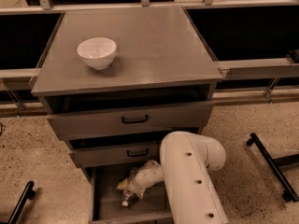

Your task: Pick blue plastic bottle from bottom drawer and place on counter

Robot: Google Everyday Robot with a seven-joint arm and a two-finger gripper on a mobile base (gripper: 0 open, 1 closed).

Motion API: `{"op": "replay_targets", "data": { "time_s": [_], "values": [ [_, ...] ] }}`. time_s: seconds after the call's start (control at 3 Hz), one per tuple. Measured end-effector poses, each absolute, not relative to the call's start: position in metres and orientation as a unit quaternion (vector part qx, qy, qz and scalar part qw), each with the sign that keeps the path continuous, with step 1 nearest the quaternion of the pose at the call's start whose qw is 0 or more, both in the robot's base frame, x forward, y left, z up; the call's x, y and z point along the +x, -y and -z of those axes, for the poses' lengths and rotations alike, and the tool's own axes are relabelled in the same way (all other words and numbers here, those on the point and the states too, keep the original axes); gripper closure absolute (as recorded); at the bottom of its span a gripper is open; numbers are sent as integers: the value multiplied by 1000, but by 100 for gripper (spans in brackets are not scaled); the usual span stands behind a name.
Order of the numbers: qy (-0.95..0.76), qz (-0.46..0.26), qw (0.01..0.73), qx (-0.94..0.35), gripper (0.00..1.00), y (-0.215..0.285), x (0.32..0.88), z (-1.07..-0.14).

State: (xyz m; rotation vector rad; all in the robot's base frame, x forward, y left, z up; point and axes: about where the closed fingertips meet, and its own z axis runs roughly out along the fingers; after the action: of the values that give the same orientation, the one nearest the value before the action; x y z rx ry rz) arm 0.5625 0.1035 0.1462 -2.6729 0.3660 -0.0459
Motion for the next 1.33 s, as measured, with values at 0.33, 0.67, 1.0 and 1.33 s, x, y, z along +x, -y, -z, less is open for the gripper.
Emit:
{"op": "replay_targets", "data": {
  "time_s": [0.33,0.67,1.0,1.33],
  "values": [
    [-139,8,217,-966,33,-103,564,-137],
    [-145,-2,219,-965,36,-100,565,-129],
    [-146,-4,221,-964,38,-100,565,-129],
    [-148,-6,224,-963,54,-99,565,-129]
  ]
}}
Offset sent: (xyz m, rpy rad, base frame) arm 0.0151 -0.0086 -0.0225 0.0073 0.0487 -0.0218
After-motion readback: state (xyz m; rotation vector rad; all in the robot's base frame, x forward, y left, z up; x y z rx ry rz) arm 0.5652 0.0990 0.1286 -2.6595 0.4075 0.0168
